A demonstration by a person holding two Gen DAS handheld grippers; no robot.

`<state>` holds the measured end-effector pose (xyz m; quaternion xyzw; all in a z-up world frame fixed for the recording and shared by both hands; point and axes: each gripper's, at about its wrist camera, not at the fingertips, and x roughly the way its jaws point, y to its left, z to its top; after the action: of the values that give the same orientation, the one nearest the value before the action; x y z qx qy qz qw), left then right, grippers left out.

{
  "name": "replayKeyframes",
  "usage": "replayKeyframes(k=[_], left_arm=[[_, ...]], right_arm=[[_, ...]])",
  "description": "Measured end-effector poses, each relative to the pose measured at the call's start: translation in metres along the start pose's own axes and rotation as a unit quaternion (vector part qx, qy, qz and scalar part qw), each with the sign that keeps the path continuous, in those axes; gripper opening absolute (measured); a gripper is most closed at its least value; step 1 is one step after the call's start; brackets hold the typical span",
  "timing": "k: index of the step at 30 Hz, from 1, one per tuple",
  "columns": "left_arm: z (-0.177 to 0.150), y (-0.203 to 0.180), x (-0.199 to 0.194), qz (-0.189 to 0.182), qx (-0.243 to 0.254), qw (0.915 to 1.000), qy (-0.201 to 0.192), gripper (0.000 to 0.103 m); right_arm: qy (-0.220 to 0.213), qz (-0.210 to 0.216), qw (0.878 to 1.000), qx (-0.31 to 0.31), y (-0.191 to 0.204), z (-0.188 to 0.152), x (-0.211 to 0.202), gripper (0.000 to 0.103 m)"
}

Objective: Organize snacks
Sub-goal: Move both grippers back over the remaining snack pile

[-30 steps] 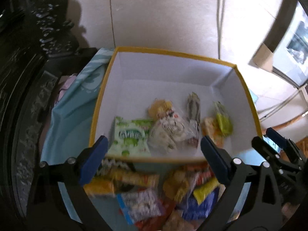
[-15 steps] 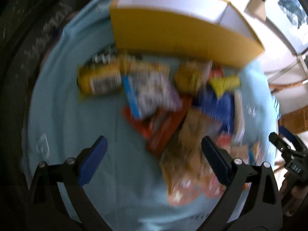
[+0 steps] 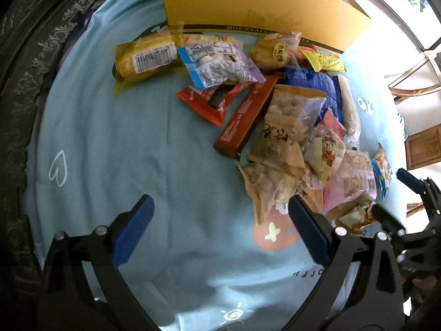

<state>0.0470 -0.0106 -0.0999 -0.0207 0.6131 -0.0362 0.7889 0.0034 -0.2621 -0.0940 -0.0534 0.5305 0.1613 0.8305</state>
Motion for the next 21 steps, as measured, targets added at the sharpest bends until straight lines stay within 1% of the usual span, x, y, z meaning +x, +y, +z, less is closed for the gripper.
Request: replayKeyframes(k=[2, 4, 5, 6, 8, 10, 11, 12, 14, 15, 16, 19, 21], left_arm=[[-0.004, -0.001, -0.002, 0.003, 0.000, 1.0000, -0.003, 0.099], [-0.004, 0.002, -0.002, 0.007, -0.003, 1.0000, 0.000, 0.099], [-0.002, 0.004, -0.002, 0.009, -0.005, 0.9999, 0.001, 0.099], [-0.004, 0.008, -0.002, 0.011, -0.009, 0.9999, 0.003, 0.099], [-0.002, 0.014, 0.000, 0.015, -0.014, 0.9998, 0.006, 0.099], [-0.003, 0.020, 0.002, 0.019, -0.020, 0.9996, 0.009, 0.099], [-0.002, 0.023, 0.003, 0.021, -0.023, 0.9995, 0.011, 0.099], [-0.002, 0.025, 0.003, 0.022, -0.027, 0.9993, 0.012, 0.099], [0.000, 0.032, 0.003, 0.021, -0.036, 0.9990, 0.011, 0.099], [0.002, 0.036, 0.003, 0.021, -0.043, 0.9988, 0.009, 0.099], [0.004, 0.038, 0.002, 0.021, -0.048, 0.9986, 0.007, 0.099], [0.020, 0.045, -0.002, 0.014, -0.063, 0.9979, -0.009, 0.099], [0.032, 0.045, -0.003, 0.007, -0.071, 0.9973, -0.017, 0.099]], right_arm=[[0.013, -0.018, 0.999, -0.041, 0.012, 0.003, 0.014, 0.094], [0.027, -0.030, 0.997, -0.065, 0.017, 0.006, 0.029, 0.094], [0.039, -0.041, 0.996, -0.075, 0.017, 0.008, 0.040, 0.095], [0.049, -0.050, 0.994, -0.079, 0.017, 0.010, 0.051, 0.098], [0.057, -0.057, 0.993, -0.084, 0.018, 0.014, 0.064, 0.098], [0.052, -0.040, 0.994, -0.083, 0.018, 0.018, 0.071, 0.101], [0.055, -0.026, 0.996, -0.072, 0.016, 0.022, 0.074, 0.101], [0.064, -0.018, 0.996, -0.062, 0.012, 0.025, 0.075, 0.098], [0.066, -0.014, 0.996, -0.066, 0.011, 0.029, 0.070, 0.076], [0.069, -0.006, 0.996, -0.058, 0.008, 0.032, 0.065, 0.057], [0.072, 0.002, 0.996, -0.045, 0.004, 0.033, 0.061, 0.050], [0.073, 0.018, 0.997, -0.015, -0.009, 0.034, 0.050, 0.047], [0.067, 0.047, 0.996, 0.028, -0.023, 0.035, 0.041, 0.044]])
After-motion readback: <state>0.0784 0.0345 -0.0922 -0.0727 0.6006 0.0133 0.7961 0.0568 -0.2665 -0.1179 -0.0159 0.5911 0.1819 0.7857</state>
